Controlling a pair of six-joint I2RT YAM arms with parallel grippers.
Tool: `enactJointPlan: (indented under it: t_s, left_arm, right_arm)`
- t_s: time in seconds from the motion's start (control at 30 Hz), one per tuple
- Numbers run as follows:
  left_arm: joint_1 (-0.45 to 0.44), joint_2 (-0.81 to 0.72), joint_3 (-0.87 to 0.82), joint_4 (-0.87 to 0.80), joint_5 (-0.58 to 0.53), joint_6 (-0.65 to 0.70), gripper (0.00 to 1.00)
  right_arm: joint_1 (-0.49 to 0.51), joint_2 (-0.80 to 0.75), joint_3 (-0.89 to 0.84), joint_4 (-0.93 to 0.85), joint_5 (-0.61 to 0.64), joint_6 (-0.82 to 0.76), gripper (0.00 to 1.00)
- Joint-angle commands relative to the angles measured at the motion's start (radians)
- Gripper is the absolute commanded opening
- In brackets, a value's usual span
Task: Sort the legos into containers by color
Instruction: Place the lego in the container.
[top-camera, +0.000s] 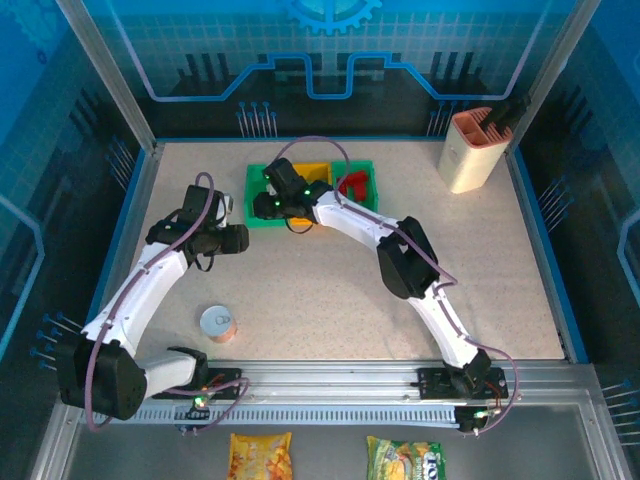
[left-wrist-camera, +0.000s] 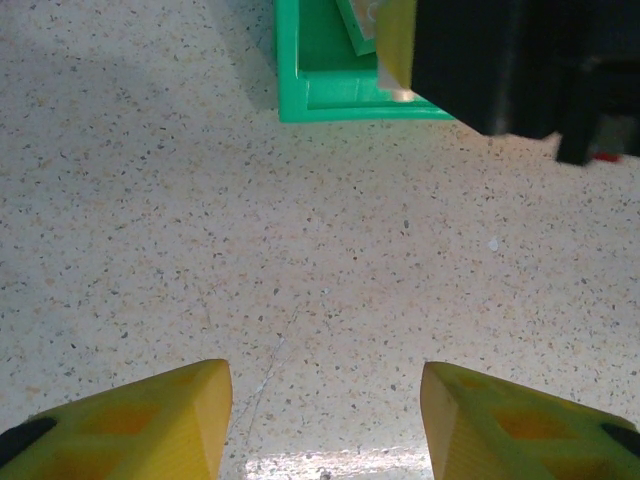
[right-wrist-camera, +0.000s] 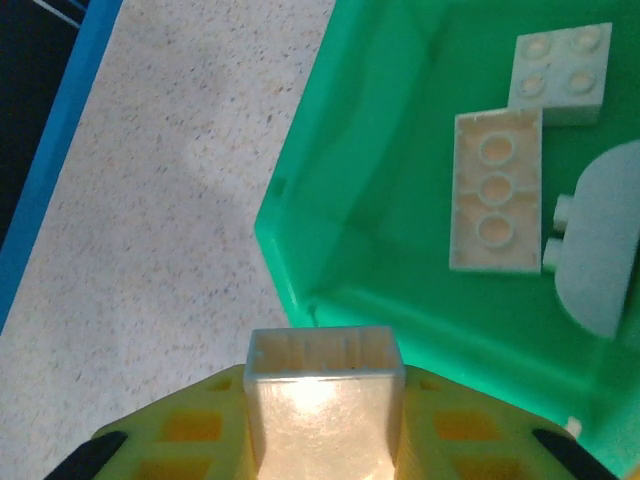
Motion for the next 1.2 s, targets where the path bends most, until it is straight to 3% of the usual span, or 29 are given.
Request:
enactJointPlan:
  t_s: [0.0,0.5,0.63,0.87,1.17]
  left_arm:
    - [0.01,-0.025,-0.015,0.008,0.025,0.004,0.54]
    - [0.01,-0.032,-0.015,0.007,0.034,0.001,0.54]
    - [0.011,-0.042,-0.018,0.007,0.022,0.001,0.54]
    - [0.01,-0.042,-0.016,0.003,0.003,0.005,0.54]
    - [0.012,-0.035,-0.011,0.0,-0.006,-0.008,0.57]
  right_arm:
    - [-0.017,0.08,0.103,-0.017,0.006,0.026,0.3]
    - [-0.034,0.248,0.305,-0.024,0.034,0.068,0.33]
    - [-0.035,0.246,0.314,-0.03,0.029,0.073,0.44]
    - [-0.035,0.143,0.263,-0.035,0.038,0.04,0.49]
    - [-0.038,-0.078,0.061,-0.068,0.035,-0.067,0.51]
